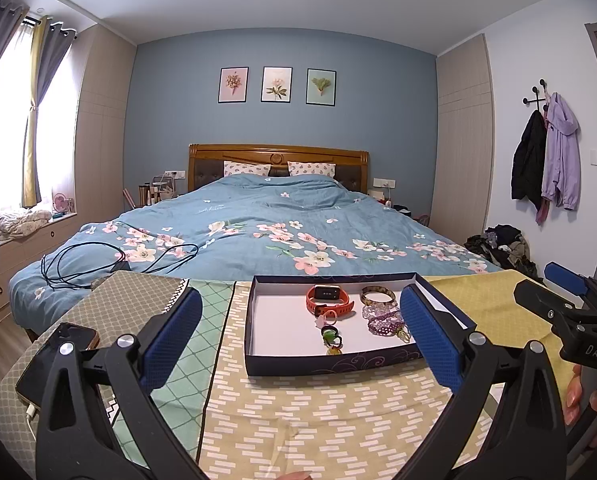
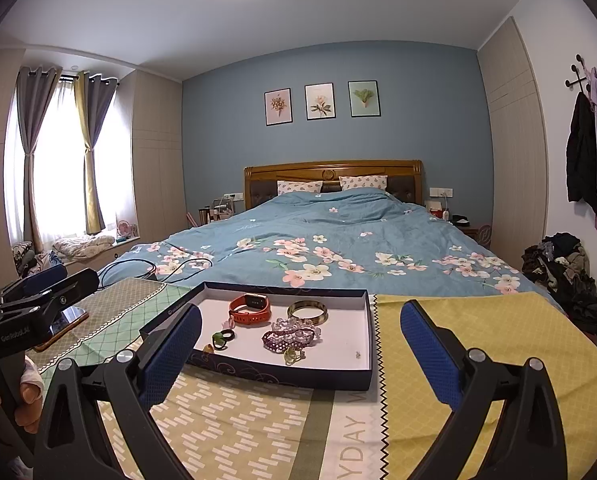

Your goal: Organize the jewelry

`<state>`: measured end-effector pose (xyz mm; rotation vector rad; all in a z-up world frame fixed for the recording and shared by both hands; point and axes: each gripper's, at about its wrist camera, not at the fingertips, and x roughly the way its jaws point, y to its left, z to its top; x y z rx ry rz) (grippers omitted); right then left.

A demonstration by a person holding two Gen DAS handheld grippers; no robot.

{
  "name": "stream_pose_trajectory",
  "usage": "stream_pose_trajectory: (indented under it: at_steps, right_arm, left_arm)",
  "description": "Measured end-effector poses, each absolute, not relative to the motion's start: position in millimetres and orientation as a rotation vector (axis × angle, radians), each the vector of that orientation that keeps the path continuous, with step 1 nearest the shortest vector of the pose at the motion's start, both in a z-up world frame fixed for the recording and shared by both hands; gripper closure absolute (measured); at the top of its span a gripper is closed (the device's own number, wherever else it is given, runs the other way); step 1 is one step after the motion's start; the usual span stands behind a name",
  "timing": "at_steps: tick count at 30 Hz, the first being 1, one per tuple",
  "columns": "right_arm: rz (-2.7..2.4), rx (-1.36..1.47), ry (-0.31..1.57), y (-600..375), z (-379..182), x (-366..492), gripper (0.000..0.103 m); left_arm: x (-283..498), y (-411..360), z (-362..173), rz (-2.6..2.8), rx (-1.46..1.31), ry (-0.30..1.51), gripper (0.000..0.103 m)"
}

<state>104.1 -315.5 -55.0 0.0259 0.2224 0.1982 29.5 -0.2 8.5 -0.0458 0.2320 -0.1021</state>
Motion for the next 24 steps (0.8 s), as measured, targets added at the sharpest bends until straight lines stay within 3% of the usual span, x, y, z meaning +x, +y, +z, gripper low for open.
stream_pose_trajectory:
  at_steps: [24]
  right_arm:
    - [0.200, 0.024, 0.211, -313.2, -53.3, 102.3, 0.007]
  left_arm:
    - [26.6, 2.1, 12.4, -0.103, -0.042, 0.217, 0.005]
